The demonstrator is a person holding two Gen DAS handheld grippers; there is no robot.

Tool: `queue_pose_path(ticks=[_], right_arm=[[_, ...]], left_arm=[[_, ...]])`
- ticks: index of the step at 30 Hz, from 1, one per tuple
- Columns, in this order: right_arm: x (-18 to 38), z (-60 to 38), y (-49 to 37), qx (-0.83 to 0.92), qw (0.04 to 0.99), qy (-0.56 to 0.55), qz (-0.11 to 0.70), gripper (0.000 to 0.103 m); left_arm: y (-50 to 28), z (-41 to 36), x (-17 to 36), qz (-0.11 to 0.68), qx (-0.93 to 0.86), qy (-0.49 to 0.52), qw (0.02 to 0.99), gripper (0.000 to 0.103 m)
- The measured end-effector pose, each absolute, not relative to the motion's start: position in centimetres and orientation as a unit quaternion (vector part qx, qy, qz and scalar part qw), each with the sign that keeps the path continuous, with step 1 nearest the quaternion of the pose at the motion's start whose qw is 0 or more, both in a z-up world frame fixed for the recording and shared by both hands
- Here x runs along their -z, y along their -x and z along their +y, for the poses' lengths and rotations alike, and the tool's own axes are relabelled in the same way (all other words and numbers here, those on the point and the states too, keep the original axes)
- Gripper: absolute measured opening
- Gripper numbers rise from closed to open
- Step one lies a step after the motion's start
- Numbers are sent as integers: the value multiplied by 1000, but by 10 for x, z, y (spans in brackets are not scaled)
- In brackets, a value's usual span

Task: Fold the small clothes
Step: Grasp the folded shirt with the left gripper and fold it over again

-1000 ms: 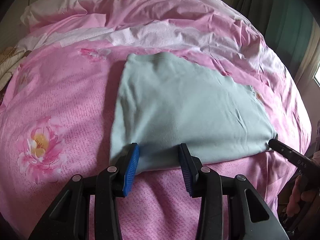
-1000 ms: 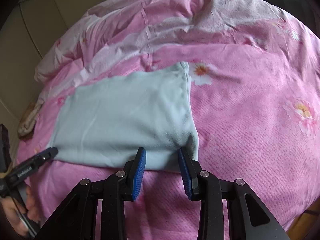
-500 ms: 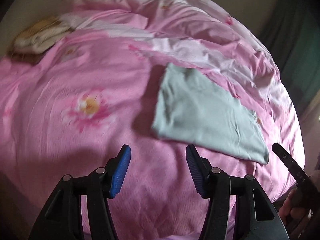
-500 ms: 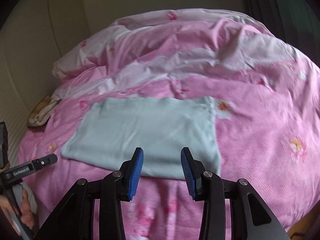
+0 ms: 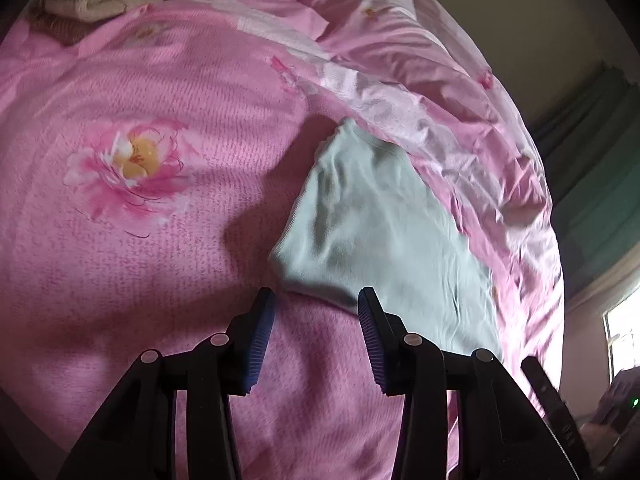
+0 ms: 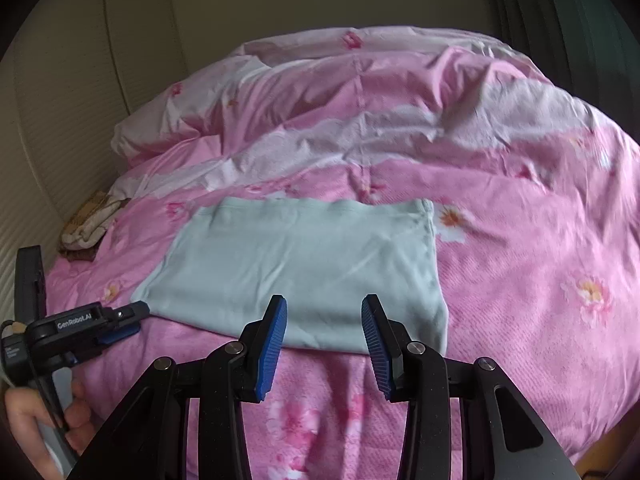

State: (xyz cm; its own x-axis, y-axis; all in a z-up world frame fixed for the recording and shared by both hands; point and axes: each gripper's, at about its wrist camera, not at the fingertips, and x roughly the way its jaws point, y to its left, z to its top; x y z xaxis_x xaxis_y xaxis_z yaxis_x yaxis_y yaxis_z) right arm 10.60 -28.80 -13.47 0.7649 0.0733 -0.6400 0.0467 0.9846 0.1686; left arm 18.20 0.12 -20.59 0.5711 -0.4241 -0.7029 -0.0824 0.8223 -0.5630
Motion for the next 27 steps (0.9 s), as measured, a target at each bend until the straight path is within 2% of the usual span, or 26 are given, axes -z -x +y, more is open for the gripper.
queue_pose_path(ticks=[9, 13, 17, 21, 27], right_arm=[[140, -300, -117, 14, 931, -109, 348, 40], [136, -300, -123, 20, 931, -123, 343, 40], [133, -300, -129, 24, 931, -127, 343, 40], [132, -304, -130, 26, 930, -131, 343, 40], [130, -327, -120, 36, 926, -149, 345, 40]], left_arm=[[-201, 7, 215, 443, 71, 358, 819, 36], [-205, 5, 218, 439, 61, 381, 811, 19], [-206, 3, 215, 434, 54, 376, 817, 13], [-204, -2, 200, 421, 54, 360, 831, 12], [-209, -36, 150, 375, 86, 294, 875, 11]])
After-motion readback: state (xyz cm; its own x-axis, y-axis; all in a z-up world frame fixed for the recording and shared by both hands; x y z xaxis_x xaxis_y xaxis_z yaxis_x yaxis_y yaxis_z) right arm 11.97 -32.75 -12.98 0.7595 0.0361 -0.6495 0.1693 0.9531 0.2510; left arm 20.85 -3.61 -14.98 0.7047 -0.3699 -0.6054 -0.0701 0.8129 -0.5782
